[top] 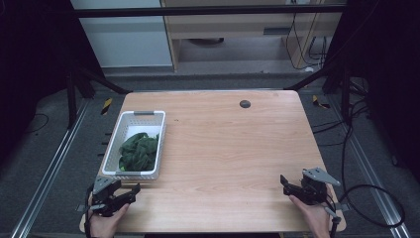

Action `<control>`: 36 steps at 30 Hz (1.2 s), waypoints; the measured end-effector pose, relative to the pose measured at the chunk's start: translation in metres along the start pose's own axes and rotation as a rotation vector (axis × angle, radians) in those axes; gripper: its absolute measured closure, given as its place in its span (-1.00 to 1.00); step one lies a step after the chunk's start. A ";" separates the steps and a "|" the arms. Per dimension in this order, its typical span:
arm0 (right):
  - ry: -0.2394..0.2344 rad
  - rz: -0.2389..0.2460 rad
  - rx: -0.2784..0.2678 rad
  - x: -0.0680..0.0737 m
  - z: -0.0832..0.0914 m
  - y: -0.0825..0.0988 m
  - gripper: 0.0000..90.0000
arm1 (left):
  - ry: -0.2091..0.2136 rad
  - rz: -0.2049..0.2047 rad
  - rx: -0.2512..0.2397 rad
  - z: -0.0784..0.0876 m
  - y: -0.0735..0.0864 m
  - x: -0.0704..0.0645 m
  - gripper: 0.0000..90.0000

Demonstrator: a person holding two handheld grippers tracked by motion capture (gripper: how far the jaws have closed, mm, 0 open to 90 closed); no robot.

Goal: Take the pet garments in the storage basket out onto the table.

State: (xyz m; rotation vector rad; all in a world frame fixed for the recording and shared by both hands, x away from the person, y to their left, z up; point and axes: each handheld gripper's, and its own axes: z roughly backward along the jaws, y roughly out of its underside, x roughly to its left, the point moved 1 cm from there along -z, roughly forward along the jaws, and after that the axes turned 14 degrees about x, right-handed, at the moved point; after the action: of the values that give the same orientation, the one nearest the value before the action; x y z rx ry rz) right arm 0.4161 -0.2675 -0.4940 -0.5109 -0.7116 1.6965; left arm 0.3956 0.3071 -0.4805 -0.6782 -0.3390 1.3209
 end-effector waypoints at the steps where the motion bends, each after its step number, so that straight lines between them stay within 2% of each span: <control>1: -0.002 0.003 0.000 0.000 0.000 0.000 -0.68 | 0.002 0.006 -0.004 0.001 0.000 0.000 -0.45; 6: -0.017 0.017 0.007 0.004 0.000 0.000 -0.67 | 0.012 0.020 -0.021 0.007 -0.001 0.001 -0.44; 8: -0.026 0.022 0.002 0.006 0.001 0.000 -0.67 | 0.028 0.027 -0.039 0.012 -0.003 0.002 -0.43; 17: -0.040 0.027 -0.008 0.010 0.004 0.000 -0.66 | 0.030 0.046 -0.073 0.023 -0.007 0.004 -0.44; 26: -0.045 0.042 -0.006 0.012 0.003 0.000 -0.66 | 0.053 0.044 -0.103 0.034 -0.018 0.003 -0.44; 36: -0.041 0.037 -0.008 0.009 0.003 0.000 -0.67 | 0.048 0.027 -0.128 0.042 -0.033 0.005 -0.45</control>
State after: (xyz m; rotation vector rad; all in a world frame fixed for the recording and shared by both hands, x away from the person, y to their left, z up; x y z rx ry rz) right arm 0.4117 -0.2594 -0.4915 -0.4984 -0.7431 1.7438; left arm 0.3974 0.3200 -0.4285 -0.8231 -0.3797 1.3140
